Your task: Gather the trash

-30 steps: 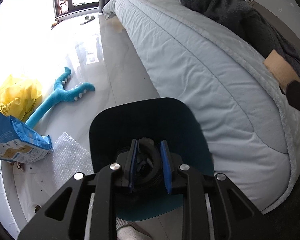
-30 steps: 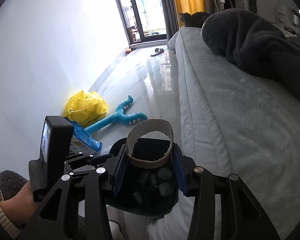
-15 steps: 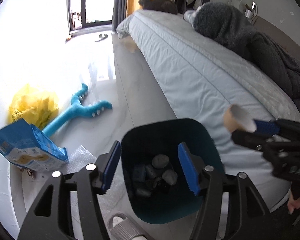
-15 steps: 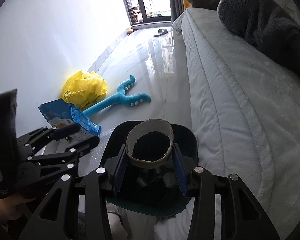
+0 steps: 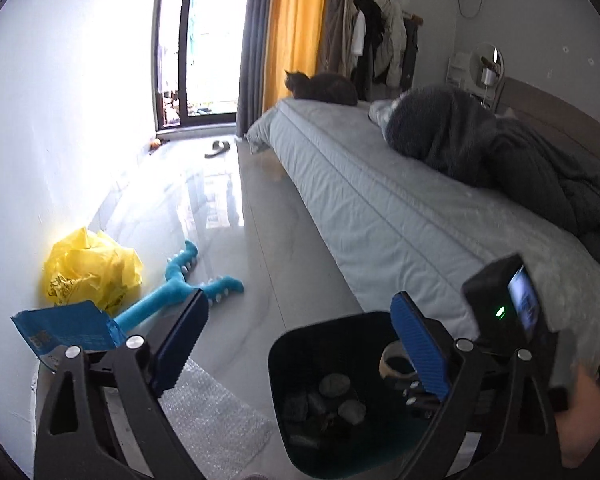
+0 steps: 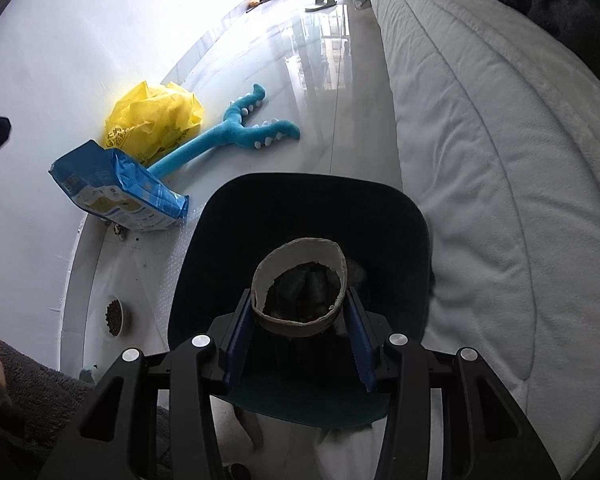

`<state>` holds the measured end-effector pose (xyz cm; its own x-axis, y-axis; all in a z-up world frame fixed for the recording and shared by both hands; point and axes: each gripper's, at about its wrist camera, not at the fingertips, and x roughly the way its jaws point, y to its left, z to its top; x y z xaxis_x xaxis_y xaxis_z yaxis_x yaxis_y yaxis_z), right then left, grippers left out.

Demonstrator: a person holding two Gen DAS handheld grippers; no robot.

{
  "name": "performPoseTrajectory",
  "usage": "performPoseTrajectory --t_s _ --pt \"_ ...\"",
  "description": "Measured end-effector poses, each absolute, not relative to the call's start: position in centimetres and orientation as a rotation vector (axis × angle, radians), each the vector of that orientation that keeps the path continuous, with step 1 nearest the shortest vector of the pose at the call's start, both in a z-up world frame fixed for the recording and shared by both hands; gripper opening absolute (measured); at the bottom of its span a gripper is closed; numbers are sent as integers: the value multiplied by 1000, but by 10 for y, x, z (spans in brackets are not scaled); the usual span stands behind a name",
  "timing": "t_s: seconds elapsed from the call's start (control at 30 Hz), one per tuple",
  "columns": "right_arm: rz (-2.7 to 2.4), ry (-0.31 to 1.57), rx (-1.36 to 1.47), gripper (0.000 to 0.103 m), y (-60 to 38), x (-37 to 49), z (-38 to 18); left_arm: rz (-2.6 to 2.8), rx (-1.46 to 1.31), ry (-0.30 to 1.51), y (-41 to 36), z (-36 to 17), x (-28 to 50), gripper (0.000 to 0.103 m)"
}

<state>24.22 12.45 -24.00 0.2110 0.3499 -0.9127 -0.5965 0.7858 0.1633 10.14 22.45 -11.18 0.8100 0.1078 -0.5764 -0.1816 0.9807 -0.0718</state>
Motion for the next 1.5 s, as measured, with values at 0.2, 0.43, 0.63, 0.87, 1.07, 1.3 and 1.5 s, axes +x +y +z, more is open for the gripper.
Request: performPoseTrajectory --t_s 0.2,0.43,0.63,0.87,1.07,1.3,1.5 --pt "667 1216 -279 48 131 240 -250 156 -126 525 225 -86 94 96" --pt "661 1192 -271 63 126 239 -240 166 -116 443 217 -59 86 100" --pt "670 1086 -235 70 105 235 -207 189 -124 401 209 -42 83 100" --pt "647 889 -175 78 53 221 -139 159 -126 398 179 -31 78 100" --pt "586 744 -115 86 -15 203 -85 116 -41 372 145 -15 63 100" --pt "496 614 -103 99 -91 163 -42 66 -9 363 108 2 48 100" --pt "378 515 -41 100 -160 128 -17 36 -9 350 92 4 35 100"
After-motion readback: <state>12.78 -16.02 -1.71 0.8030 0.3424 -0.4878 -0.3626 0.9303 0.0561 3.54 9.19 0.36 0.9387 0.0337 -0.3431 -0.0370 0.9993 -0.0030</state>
